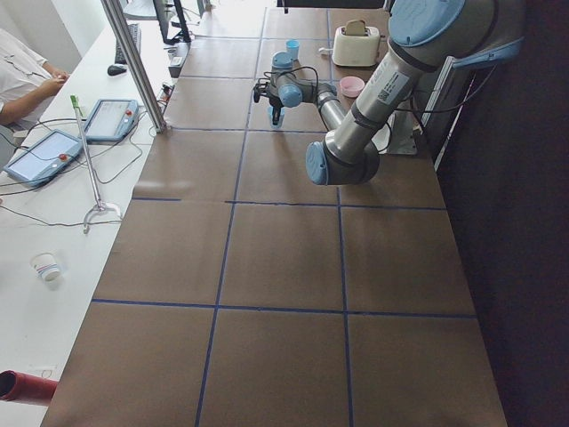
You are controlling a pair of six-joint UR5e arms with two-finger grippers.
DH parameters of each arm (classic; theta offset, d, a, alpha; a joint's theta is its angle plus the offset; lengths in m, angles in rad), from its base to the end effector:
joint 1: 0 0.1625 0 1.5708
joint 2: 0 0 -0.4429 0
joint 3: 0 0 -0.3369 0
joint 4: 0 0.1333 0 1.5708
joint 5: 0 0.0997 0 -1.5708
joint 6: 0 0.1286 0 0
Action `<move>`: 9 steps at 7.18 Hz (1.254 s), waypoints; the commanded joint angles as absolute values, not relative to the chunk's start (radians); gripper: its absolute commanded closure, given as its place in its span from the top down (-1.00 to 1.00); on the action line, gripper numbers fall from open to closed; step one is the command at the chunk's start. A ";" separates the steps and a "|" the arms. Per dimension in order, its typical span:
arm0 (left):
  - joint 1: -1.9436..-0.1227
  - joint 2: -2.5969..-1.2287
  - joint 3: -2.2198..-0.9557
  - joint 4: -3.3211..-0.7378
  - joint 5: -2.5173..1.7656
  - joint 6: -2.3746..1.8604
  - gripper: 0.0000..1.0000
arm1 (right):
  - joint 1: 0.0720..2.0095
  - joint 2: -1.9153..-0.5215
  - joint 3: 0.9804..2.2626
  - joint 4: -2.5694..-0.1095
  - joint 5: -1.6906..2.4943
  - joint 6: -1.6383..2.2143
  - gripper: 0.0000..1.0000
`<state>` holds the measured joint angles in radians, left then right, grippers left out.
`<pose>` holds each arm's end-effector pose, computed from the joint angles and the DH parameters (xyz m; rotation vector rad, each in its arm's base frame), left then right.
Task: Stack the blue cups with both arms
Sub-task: 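Carry the light blue cup with the left gripper to the table center, then set the cup down upright, open the left gripper and lift away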
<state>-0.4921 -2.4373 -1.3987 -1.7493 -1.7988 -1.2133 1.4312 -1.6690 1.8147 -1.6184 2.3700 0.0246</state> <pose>0.6174 -0.4493 0.2378 0.1637 0.8793 -0.0260 -0.0146 -0.3998 0.6338 0.0270 -0.8042 -0.1479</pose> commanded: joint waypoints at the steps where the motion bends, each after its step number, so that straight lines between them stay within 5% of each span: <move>1: -0.485 -2.437 -1.399 -1.723 -1.761 -1.177 -0.98 | 1.428 -1.669 1.815 -1.618 2.370 0.025 0.99; 3: -0.485 -2.434 -1.405 -1.721 -1.761 -1.177 -0.93 | 1.428 -1.669 1.813 -1.618 2.370 0.023 0.99; 4: -0.486 -2.433 -1.407 -1.721 -1.761 -1.177 -0.65 | 1.428 -1.669 1.813 -1.618 2.370 0.025 0.99; 5: -0.486 -2.430 -1.407 -1.721 -1.761 -1.177 0.34 | 1.427 -1.669 1.813 -1.618 2.370 0.025 0.99; 6: -0.486 -2.430 -1.408 -1.720 -1.761 -1.177 0.99 | 1.422 -1.669 1.813 -1.618 2.370 0.023 0.99; 9: -0.526 -2.422 -1.512 -1.697 -1.767 -1.175 1.00 | 1.396 -1.670 1.813 -1.564 2.425 0.023 0.99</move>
